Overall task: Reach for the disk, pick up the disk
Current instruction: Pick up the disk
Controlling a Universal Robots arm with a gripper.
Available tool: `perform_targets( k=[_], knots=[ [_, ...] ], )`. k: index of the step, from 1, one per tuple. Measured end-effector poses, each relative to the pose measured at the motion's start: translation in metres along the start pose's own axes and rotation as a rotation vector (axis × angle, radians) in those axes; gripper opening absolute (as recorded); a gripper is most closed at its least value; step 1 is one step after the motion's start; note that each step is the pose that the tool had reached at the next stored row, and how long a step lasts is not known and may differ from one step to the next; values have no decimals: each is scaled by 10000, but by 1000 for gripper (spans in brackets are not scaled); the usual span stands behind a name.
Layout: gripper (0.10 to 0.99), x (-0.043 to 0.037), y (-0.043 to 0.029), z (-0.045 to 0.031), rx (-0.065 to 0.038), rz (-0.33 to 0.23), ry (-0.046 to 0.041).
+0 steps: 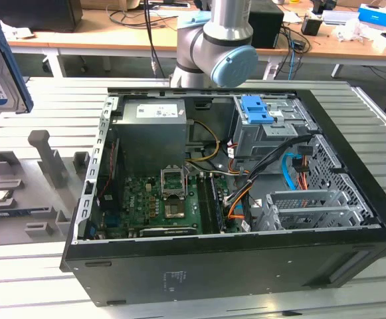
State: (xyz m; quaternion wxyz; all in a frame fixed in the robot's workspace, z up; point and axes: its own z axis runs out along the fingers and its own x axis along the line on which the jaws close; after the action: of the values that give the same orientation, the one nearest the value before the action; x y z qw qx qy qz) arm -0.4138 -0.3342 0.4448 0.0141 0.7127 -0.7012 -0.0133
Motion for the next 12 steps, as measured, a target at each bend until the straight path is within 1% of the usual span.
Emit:
perform_targets(
  k=[2, 6, 8, 11, 12],
  knots=[
    [369, 0, -2, -24, -1, 0, 0],
    [369, -1, -6, -108, -4, 0, -1],
    [369, -1, -8, -136, -6, 0, 0],
    [369, 0, -11, -206, -9, 0, 0],
    [369, 0, -12, -218, -10, 0, 0]
  ],
)
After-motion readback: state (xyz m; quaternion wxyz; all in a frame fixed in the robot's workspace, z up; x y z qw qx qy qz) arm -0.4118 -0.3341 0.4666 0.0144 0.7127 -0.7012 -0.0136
